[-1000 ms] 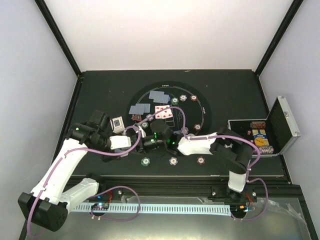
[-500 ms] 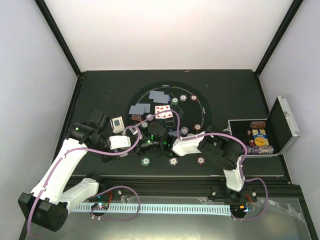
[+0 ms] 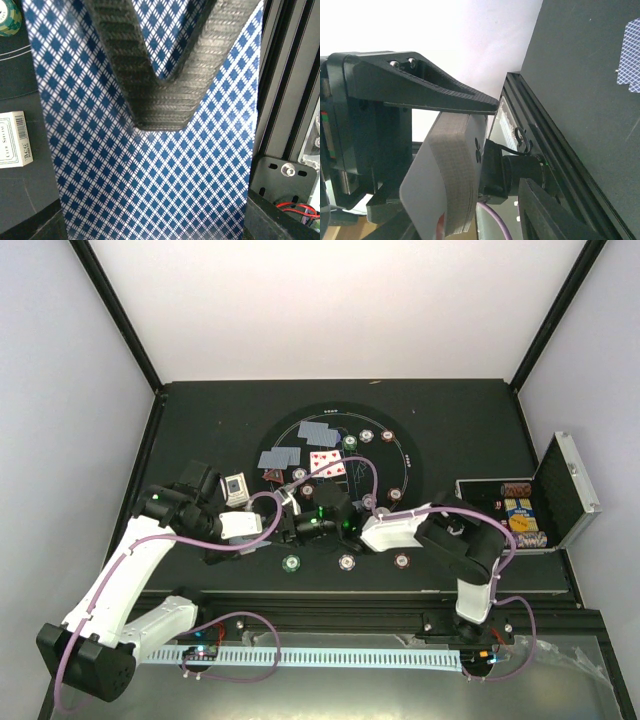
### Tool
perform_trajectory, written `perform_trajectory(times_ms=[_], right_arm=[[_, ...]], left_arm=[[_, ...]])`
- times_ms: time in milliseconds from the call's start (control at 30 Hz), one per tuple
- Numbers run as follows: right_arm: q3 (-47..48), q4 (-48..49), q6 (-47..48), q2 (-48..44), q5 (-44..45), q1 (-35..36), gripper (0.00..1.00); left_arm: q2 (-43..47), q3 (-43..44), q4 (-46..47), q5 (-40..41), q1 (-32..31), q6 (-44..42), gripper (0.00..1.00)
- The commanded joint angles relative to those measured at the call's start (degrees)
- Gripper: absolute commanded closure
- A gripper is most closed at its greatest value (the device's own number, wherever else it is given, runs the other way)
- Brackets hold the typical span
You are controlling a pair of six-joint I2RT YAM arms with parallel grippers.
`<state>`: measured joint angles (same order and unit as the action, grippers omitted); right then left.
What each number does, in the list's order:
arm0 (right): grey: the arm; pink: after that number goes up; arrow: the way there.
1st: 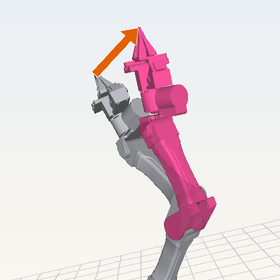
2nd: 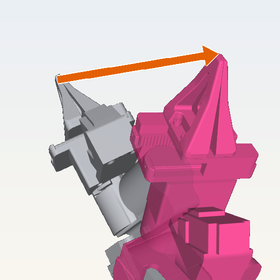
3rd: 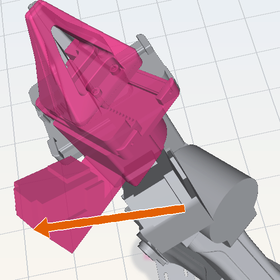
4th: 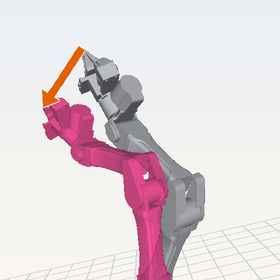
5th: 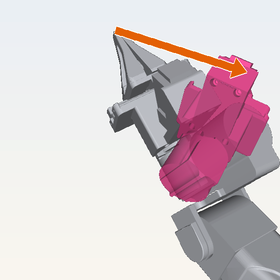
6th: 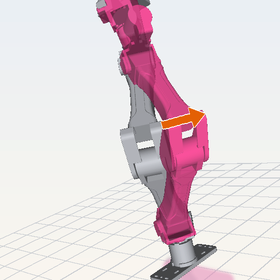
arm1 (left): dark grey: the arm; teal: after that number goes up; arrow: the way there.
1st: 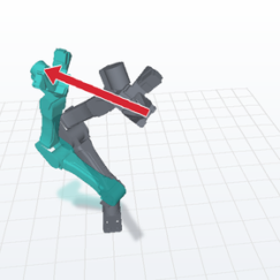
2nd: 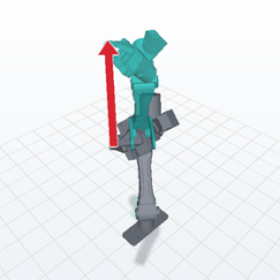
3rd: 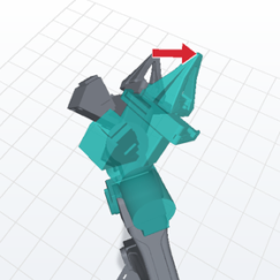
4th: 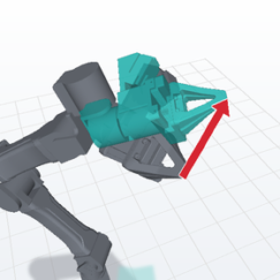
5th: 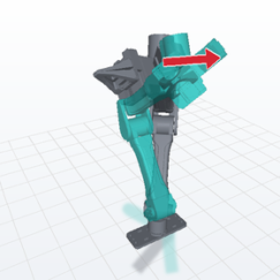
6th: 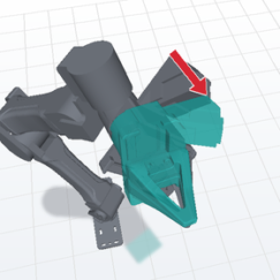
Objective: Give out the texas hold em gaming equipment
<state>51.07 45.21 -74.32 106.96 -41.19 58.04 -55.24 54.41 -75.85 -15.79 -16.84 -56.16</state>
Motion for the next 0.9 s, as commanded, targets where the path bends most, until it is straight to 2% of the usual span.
perform_trajectory(times_ms=[0, 167, 233, 400, 667, 767, 867], right_arm=[[-1.7, -3.7, 1.5, -2.4, 0.5, -0.8, 0.63], [-2.3, -3.6, 0.7, -5.5, 0.5, -0.9, 0.88], [-2.9, -3.9, 0.6, -6.5, 0.6, -0.9, 0.93], [-4.6, -4.2, 0.7, -8.0, 0.4, -1.5, 0.99], [-6.7, -6.3, 2.2, -12.8, -0.8, -4.9, 0.99], [-6.6, -12.4, 6.5, -16.4, -2.5, -8.7, 0.99], [-4.7, -24.8, 15.2, -20.3, -4.8, -14.2, 0.99]], left_arm=[[0.5, 2.7, -1.3, -1.0, 0.1, -0.8, 0.98], [0.5, 2.3, -0.9, -1.0, 0.1, -0.8, 0.98], [0.5, 2.2, -1.0, -1.0, 0.1, -0.8, 0.99], [0.8, 2.0, -1.0, -0.9, 0.1, -0.8, 0.98], [0.8, 1.9, -0.9, -0.6, 0.1, -0.8, 0.99], [0.7, 1.9, -1.0, -0.6, 0.1, -0.8, 0.98], [0.7, 1.9, -1.0, -0.4, 0.1, -0.8, 0.98]])
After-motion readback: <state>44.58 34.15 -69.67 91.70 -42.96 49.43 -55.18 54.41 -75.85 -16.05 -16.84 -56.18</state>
